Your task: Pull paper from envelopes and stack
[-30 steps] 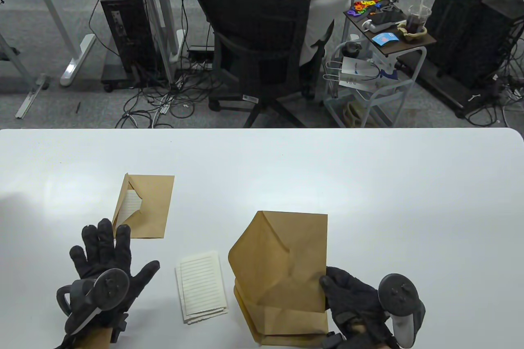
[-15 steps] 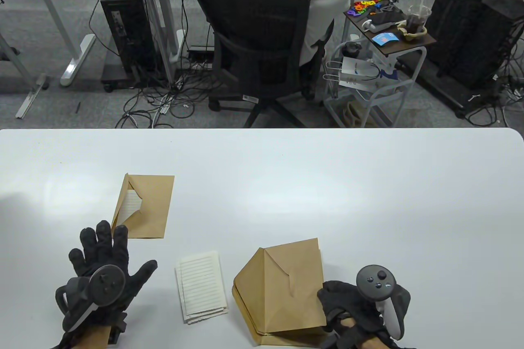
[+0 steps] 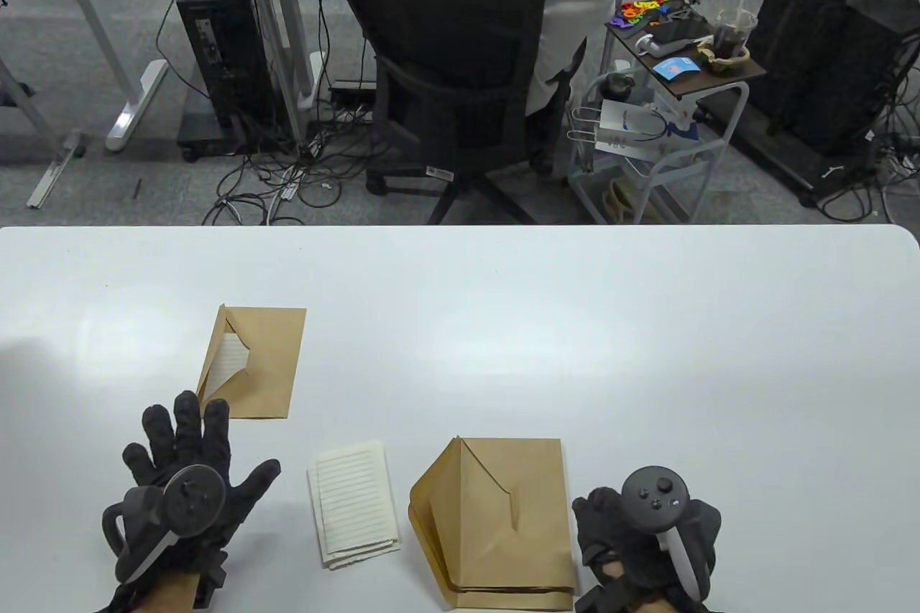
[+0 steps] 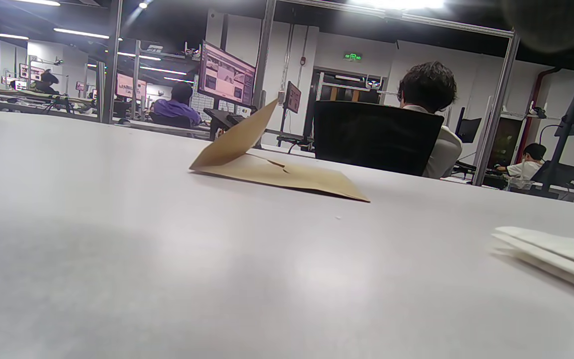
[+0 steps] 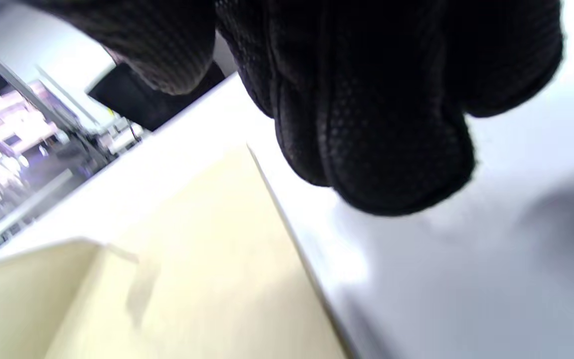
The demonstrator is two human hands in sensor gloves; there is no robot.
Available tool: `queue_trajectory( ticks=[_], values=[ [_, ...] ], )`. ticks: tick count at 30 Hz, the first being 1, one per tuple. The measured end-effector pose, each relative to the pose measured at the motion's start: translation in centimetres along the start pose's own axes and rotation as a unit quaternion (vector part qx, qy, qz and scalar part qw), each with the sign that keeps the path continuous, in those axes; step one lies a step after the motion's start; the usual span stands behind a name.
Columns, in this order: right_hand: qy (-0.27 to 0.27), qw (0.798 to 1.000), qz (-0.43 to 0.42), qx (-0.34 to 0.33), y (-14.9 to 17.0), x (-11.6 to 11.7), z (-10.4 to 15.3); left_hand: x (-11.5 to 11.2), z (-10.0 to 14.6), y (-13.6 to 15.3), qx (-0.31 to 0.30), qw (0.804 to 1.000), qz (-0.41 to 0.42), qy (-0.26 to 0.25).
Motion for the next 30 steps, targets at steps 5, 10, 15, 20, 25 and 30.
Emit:
queue_trajectory(
  ticks=[5, 10, 15, 20, 25, 30],
  values=[
    [0.13, 0.99, -0.016, -0.052, -0.3, -3.0, 0.2, 0.0, 0.0, 0.0, -0.003, 1.0, 0.005, 0.002],
    [0.185, 0.976, -0.003, -0.115, -0.6, -4.4, 0.2, -0.1, 0.0, 0.0, -0.001, 1.0, 0.012, 0.009],
    [0.176, 0.973, 0.039, -0.145, -0.8, -4.0, 0.1, -0.2, 0.0, 0.0, 0.003, 1.0, 0.015, 0.014],
    [0.119, 0.98, 0.092, -0.132, -0.4, -2.7, -0.8, -0.1, 0.0, 0.0, 0.004, 1.0, 0.016, 0.01],
    [0.058, 0.982, 0.134, -0.12, 0.0, -0.9, -1.4, -0.2, 0.0, 0.0, 0.004, 1.0, 0.017, 0.012],
    [0.07, 0.978, 0.141, -0.134, -0.6, -0.8, -0.9, 0.1, 0.2, 0.1, 0.007, 1.0, 0.021, 0.01]
  ],
)
Point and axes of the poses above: the tracker on the back of each hand, its own y axis roughly to the little-finger side, its own z axis roughly from the fingertips to the wrist, x = y × z, the point moved 2 cm from there along -z, roughly from the wrist to the fingertips, and after that the axes turned 8 degrees about y, right-handed, at the moved point
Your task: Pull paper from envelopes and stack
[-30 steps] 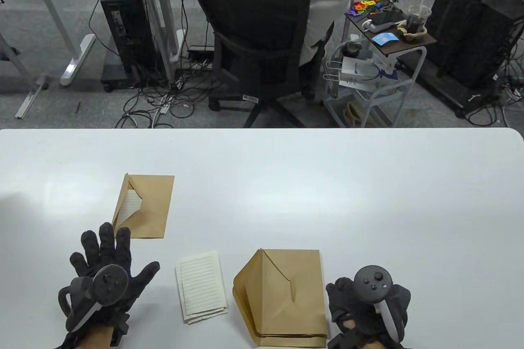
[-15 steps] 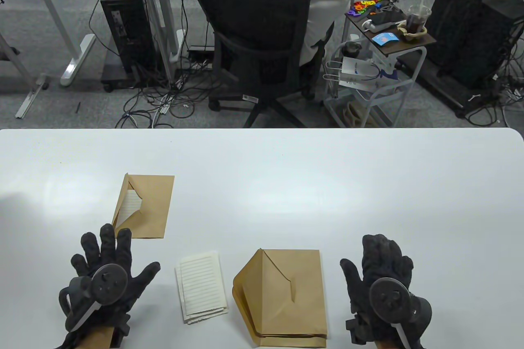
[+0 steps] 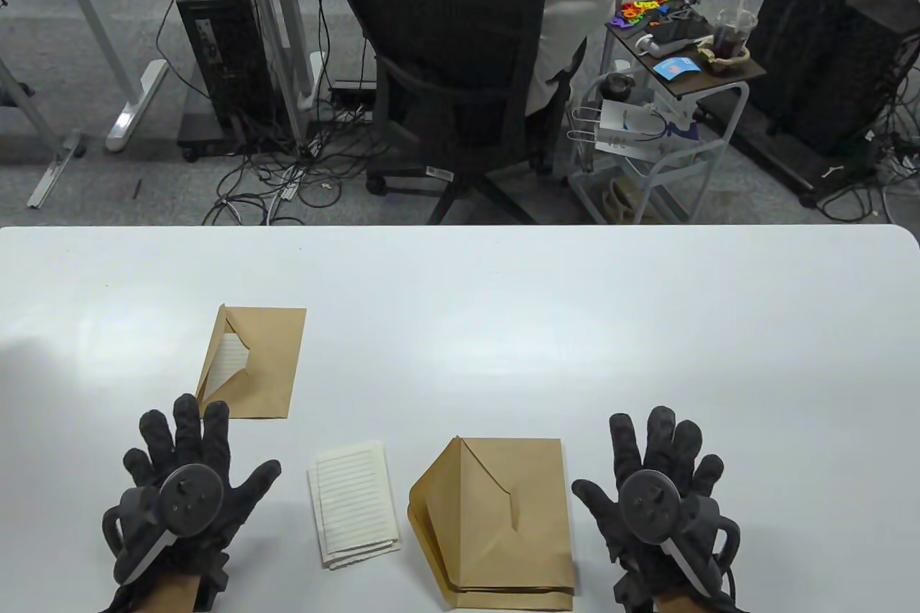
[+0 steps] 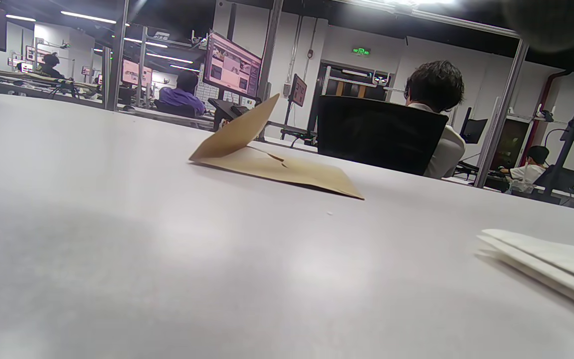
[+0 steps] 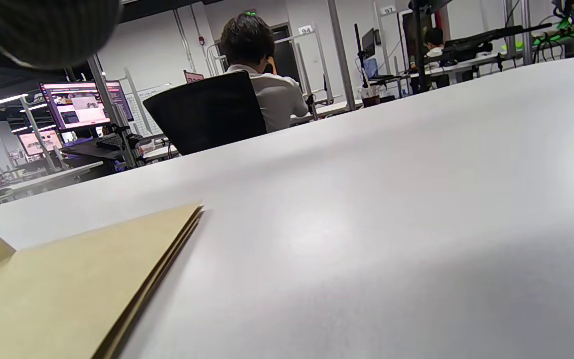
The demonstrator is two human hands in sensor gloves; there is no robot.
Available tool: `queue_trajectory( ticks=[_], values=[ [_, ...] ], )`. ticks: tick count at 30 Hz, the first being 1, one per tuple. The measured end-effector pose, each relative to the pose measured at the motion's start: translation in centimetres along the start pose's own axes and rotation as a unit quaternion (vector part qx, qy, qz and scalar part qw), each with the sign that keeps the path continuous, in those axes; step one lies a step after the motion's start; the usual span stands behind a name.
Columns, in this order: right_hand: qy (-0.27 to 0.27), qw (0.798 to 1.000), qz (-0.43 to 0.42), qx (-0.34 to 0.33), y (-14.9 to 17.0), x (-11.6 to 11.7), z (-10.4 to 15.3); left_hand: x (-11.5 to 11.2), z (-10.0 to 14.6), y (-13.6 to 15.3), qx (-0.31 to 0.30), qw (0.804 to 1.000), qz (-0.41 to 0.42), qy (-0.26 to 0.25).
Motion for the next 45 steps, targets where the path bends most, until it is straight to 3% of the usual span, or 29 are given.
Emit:
queue_trajectory(
  ticks=[13, 26, 36, 43, 45],
  values=[
    [-0.002, 1.0, -0.016, -0.006, -0.2, -0.2, 0.2, -0.7, -0.6, 1.4, 0.04, 0.998, 0.039, 0.031],
    [-0.011, 0.998, -0.053, -0.014, 0.0, -0.7, 0.2, -0.7, -5.6, 4.7, 0.136, 0.986, 0.074, 0.057],
    [-0.027, 0.997, -0.064, -0.031, -0.3, -0.5, 0.3, -0.8, -10.7, 3.5, 0.196, 0.978, -0.011, 0.064],
    [-0.032, 0.997, -0.071, -0.03, -0.2, -0.5, 0.3, -1.7, -12.4, 3.9, 0.254, 0.957, -0.049, 0.13],
    [-0.034, 0.996, -0.071, -0.031, -0.2, -0.4, 0.3, -1.8, -12.5, 3.8, 0.257, 0.957, -0.057, 0.118]
  ],
)
Point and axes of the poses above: the tracker on the back of each hand, its own y axis roughly to the little-finger side, its own z axis roughly from the fingertips to the wrist, x = y × z, the point moved 2 cm from there along -z, roughly from the wrist to the fingertips, and after that the axes turned 8 degrees about y, right-handed, at the moved point
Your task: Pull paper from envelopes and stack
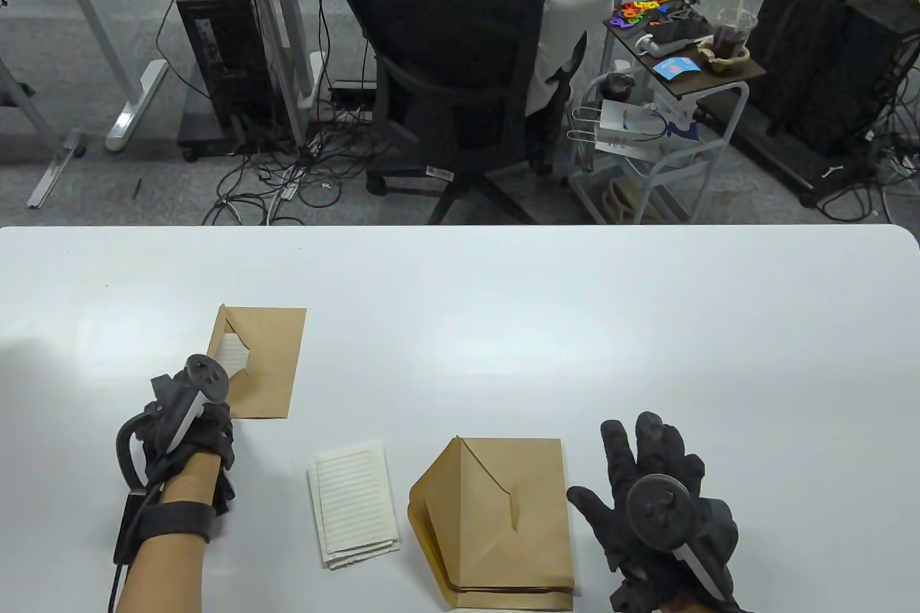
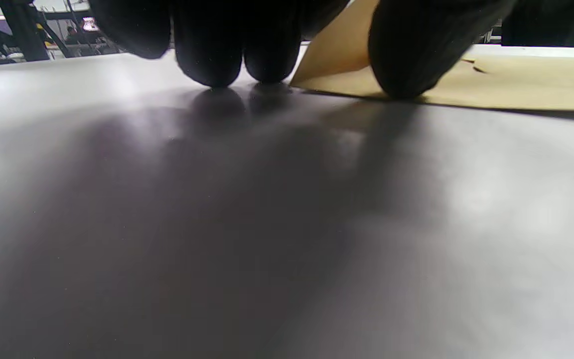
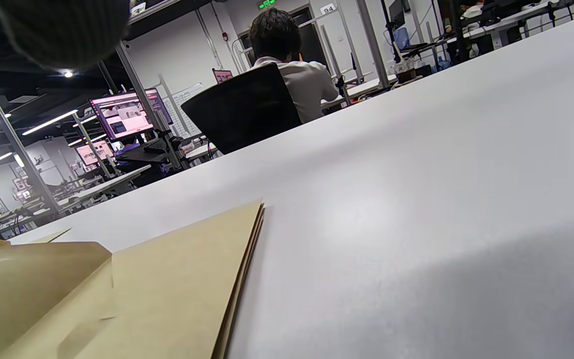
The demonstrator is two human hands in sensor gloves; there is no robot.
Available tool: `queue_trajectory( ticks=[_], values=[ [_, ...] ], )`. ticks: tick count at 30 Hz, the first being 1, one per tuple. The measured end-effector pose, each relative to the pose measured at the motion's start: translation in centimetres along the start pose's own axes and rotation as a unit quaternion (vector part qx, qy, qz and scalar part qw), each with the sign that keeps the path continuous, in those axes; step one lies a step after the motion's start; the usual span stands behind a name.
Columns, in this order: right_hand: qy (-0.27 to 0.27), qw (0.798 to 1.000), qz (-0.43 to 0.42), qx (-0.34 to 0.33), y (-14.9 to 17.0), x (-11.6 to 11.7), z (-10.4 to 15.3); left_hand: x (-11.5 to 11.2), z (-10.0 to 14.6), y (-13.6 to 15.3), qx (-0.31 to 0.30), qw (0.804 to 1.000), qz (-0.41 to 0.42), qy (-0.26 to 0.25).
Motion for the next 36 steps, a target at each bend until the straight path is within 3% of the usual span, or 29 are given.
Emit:
queue_trajectory(
  ticks=[12, 25, 36],
  values=[
    [-0.009, 1.0, 0.006, -0.001, -0.1, 0.4, 0.1, 0.4, 0.3, 0.6, 0.022, 0.998, -0.01, -0.052],
    [-0.023, 1.0, 0.012, 0.005, -0.2, 1.0, 0.0, -0.1, 0.3, 1.0, -0.006, 1.0, 0.006, -0.027],
    [-0.028, 1.0, 0.01, 0.007, -0.2, 1.1, 0.0, 0.5, -0.3, 1.2, 0.031, 0.999, 0.008, -0.043]
  ],
)
Point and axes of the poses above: the tracker on the back of each hand, its own y axis roughly to the little-finger side, its own z axis roughly from the fingertips to the wrist, x = y × z, the point moved 2 cm from there along -z, roughly from the wrist to the fingertips, and after that the axes turned 8 degrees about y, right-handed, at the moved point
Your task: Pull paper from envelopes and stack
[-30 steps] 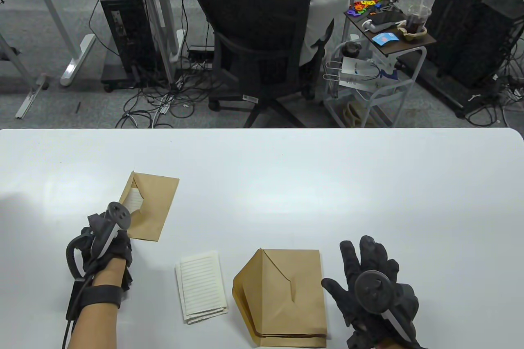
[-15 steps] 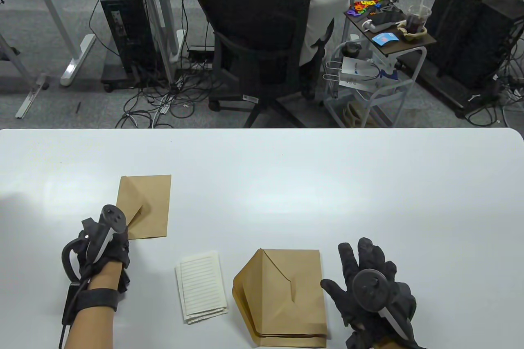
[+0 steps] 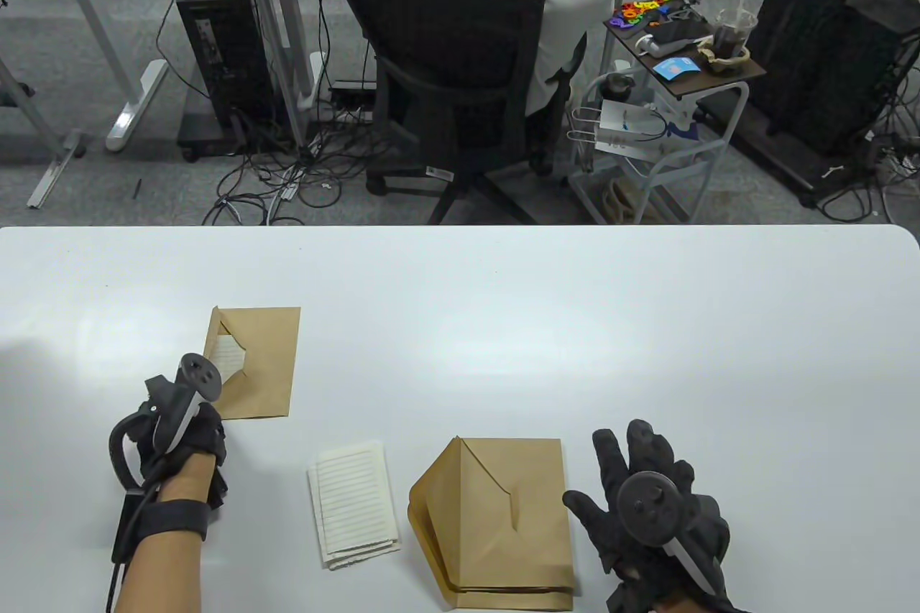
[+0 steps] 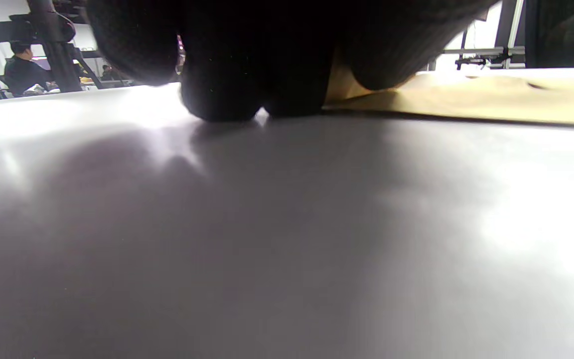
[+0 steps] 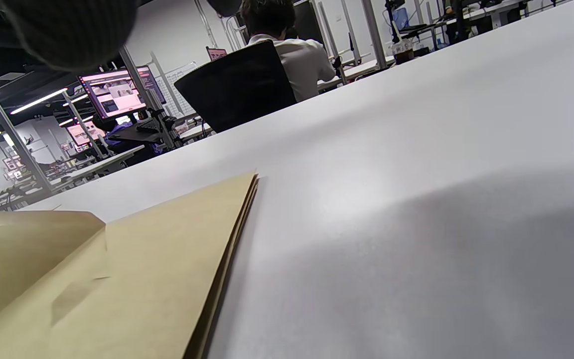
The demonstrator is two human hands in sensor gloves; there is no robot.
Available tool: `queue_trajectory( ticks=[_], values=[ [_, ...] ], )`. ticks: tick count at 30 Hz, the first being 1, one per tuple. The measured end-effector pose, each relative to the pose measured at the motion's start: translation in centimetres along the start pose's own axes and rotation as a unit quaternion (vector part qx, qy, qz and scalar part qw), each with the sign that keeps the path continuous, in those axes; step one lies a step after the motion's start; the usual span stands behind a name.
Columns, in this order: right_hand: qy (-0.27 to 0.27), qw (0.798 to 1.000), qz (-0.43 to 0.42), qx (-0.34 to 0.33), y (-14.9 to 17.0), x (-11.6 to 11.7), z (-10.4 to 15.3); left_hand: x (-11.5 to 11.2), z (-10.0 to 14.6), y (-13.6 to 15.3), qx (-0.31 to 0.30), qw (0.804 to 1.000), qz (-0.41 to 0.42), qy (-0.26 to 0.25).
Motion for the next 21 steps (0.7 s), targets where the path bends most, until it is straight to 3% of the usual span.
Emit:
queue_trajectory(
  ticks=[15, 17, 21],
  values=[
    [-0.011, 1.0, -0.01, 0.001, 0.0, 0.3, 0.0, 2.5, 3.9, 2.2, -0.052, 0.987, 0.143, -0.044],
    [-0.015, 1.0, -0.011, 0.001, 0.1, 0.4, 0.0, 2.8, 4.4, 2.9, -0.062, 0.979, 0.191, -0.038],
    [-0.019, 1.0, -0.011, 0.001, -0.1, 0.5, 0.0, 2.6, 5.2, 4.2, -0.082, 0.942, 0.326, -0.002]
  ],
)
Point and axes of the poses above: the tracker on the back of each hand, its own y axis roughly to the little-finger side, its own z axis roughly from the fingertips to the wrist, x = y × z, the point moved 2 cm from there along -z, roughly from the wrist to the fingertips, and after that the axes turned 8 degrees about y, right-handed, at the moved point
